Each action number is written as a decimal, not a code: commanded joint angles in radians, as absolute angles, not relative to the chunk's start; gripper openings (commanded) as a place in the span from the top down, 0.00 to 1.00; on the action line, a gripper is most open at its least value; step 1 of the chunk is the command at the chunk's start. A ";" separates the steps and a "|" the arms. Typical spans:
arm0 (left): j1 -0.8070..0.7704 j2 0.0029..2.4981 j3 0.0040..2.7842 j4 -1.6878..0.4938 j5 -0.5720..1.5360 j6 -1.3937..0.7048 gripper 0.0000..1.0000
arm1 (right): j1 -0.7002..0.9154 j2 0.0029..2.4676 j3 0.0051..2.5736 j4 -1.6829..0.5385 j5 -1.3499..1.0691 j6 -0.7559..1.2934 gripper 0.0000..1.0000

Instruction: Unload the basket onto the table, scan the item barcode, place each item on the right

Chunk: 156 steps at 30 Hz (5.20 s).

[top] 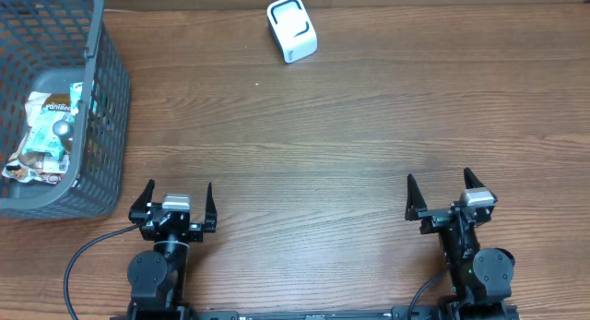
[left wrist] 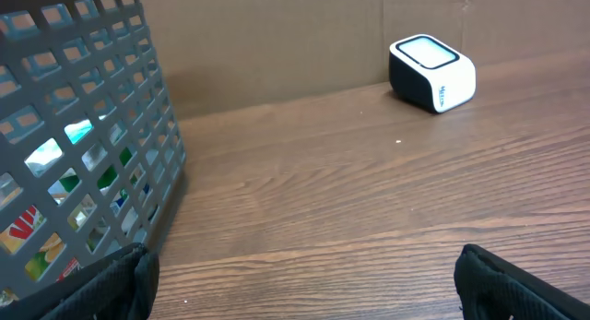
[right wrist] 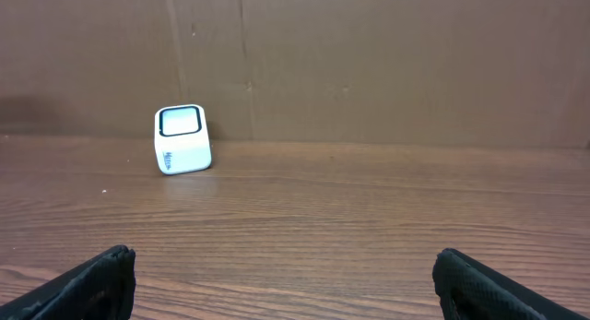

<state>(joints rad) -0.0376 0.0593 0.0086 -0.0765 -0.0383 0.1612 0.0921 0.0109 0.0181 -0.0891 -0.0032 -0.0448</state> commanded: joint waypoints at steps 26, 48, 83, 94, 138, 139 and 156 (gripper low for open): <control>-0.039 0.059 0.005 -0.075 -0.025 0.179 0.00 | 0.089 0.003 0.008 -0.083 -0.012 -0.041 0.00; -0.039 0.061 0.434 -0.009 0.301 0.078 0.01 | 0.089 0.003 0.008 -0.083 -0.012 -0.041 0.00; -0.039 1.119 1.499 -1.085 0.710 0.070 0.01 | 0.089 0.003 0.008 -0.083 -0.012 -0.041 0.00; -0.039 1.266 1.499 -1.134 0.612 -0.005 0.96 | 0.089 0.003 0.008 -0.083 -0.012 -0.041 0.00; 0.255 1.290 1.501 -0.716 -0.215 -0.179 0.07 | 0.089 0.003 0.008 -0.083 -0.012 -0.041 0.00; 0.289 1.292 1.501 -0.710 -0.200 -0.168 0.07 | 0.089 0.003 0.008 -0.083 -0.012 -0.041 0.00; 0.635 1.555 1.501 -0.730 0.095 0.094 0.10 | 0.089 0.003 0.008 -0.083 -0.012 -0.041 0.00</control>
